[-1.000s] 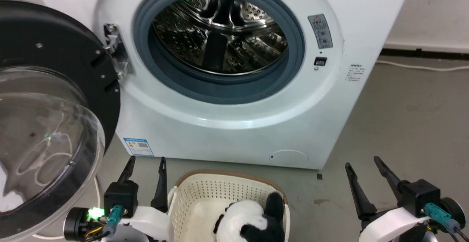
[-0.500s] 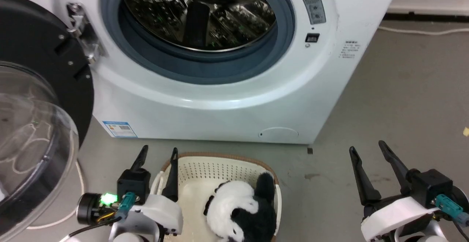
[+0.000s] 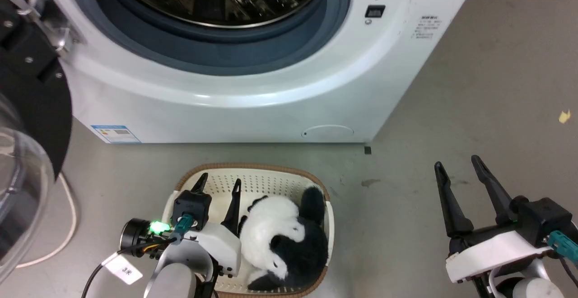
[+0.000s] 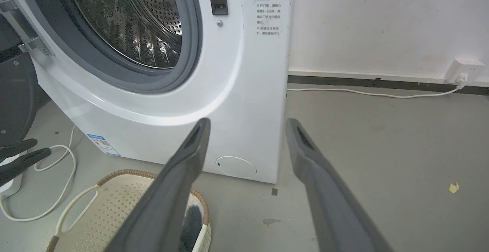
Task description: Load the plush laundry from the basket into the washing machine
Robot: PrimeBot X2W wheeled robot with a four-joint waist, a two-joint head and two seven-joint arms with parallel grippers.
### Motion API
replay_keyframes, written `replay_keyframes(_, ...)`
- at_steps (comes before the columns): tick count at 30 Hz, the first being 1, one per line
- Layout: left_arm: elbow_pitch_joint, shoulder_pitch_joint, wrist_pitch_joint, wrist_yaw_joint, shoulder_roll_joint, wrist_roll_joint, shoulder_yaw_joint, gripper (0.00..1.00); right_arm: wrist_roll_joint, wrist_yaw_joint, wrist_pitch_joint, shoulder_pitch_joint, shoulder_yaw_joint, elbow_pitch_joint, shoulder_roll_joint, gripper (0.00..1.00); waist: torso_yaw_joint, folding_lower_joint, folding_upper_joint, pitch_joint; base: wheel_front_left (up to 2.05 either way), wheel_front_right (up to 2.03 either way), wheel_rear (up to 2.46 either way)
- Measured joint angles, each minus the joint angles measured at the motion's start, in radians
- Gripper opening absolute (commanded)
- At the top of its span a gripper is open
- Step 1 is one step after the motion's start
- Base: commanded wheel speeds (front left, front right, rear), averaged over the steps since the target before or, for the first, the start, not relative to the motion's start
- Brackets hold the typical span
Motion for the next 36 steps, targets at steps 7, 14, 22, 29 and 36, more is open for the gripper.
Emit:
replay_keyframes(7, 0.132, -0.063, -0.006, -0.009, 0.006, -0.01, -0.014, 1.0, 0.017, 0.0, -0.012, -0.017, 0.006, -0.004, 0.0, 1.0, -0.027, 0.0, 0.0, 0.053, 0.0, 0.0, 0.0)
replay_keyframes(14, 0.25, -0.13, 0.03, -0.025, 0.003, -0.041, -0.055, 1.0, 0.039, 0.0, -0.029, -0.027, 0.006, -0.01, 0.0, 1.0, -0.052, -0.0001, -0.0001, 0.111, 0.0, 0.0, 0.0)
replay_keyframes(22, 0.351, -0.209, 0.112, -0.035, 0.002, -0.11, -0.108, 1.0, 0.075, 0.0, -0.046, -0.061, 0.018, -0.016, 0.0, 1.0, -0.085, -0.0001, 0.0, 0.185, 0.0, 0.0, 0.0)
replay_keyframes(29, 0.429, -0.294, 0.167, -0.037, 0.038, -0.166, -0.132, 1.0, 0.107, 0.0, -0.058, -0.085, 0.025, -0.018, 0.0, 1.0, -0.122, -0.0001, 0.0, 0.258, 0.0, 0.0, 0.0)
replay_keyframes(36, 0.507, -0.381, 0.223, -0.001, 0.063, -0.205, -0.136, 1.0, 0.139, 0.0, -0.074, -0.106, 0.034, -0.024, 0.0, 1.0, -0.154, -0.0001, 0.0, 0.333, 0.0, 0.0, 0.0)
